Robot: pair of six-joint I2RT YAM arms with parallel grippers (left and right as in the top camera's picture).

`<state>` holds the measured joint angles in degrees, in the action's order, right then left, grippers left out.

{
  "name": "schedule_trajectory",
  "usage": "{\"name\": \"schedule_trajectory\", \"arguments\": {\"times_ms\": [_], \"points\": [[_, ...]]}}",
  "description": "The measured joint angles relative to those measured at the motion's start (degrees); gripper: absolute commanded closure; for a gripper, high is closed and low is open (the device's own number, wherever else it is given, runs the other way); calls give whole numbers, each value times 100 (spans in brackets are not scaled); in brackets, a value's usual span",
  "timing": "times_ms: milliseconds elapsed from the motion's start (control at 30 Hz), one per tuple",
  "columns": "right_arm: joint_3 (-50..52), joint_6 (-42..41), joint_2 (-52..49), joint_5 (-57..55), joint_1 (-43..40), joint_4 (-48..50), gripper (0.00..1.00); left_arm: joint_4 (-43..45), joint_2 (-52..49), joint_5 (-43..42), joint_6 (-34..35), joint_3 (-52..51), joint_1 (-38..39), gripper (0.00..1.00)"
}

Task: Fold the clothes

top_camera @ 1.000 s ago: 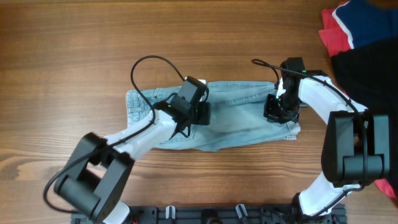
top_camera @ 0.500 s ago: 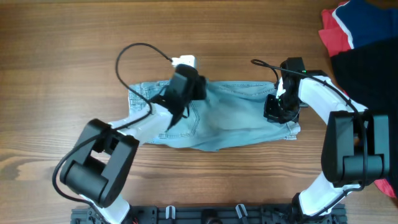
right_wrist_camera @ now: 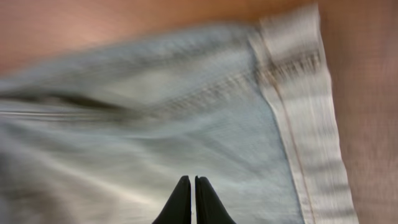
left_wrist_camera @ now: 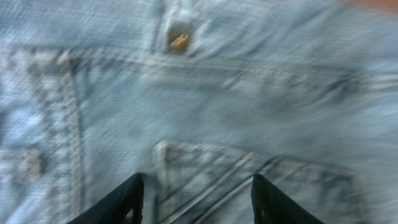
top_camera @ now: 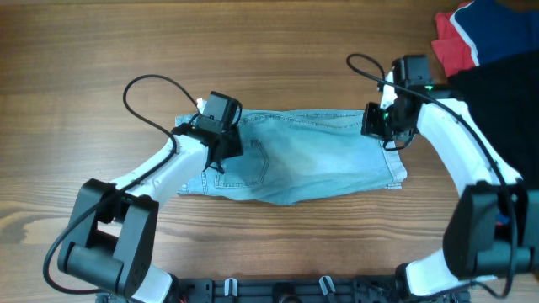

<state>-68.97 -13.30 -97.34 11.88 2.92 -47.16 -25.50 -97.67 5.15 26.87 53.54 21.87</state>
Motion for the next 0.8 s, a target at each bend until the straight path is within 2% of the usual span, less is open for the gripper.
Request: {"name": "schedule_trajectory", "arguments": {"times_ms": [133, 400, 633, 800], "points": [[-55, 210, 122, 181, 111, 17, 96, -407, 0, 87, 4, -2, -74, 52], [-55, 699, -72, 378, 520, 208, 96, -1609, 20, 103, 339, 11, -83, 52], [-55, 894, -680, 723, 1014, 481, 96, -1676, 31, 98, 476, 11, -83, 51], [-55, 887, -1147, 780, 1204, 1027, 96, -1672, 31, 96, 503, 11, -83, 51]]}}
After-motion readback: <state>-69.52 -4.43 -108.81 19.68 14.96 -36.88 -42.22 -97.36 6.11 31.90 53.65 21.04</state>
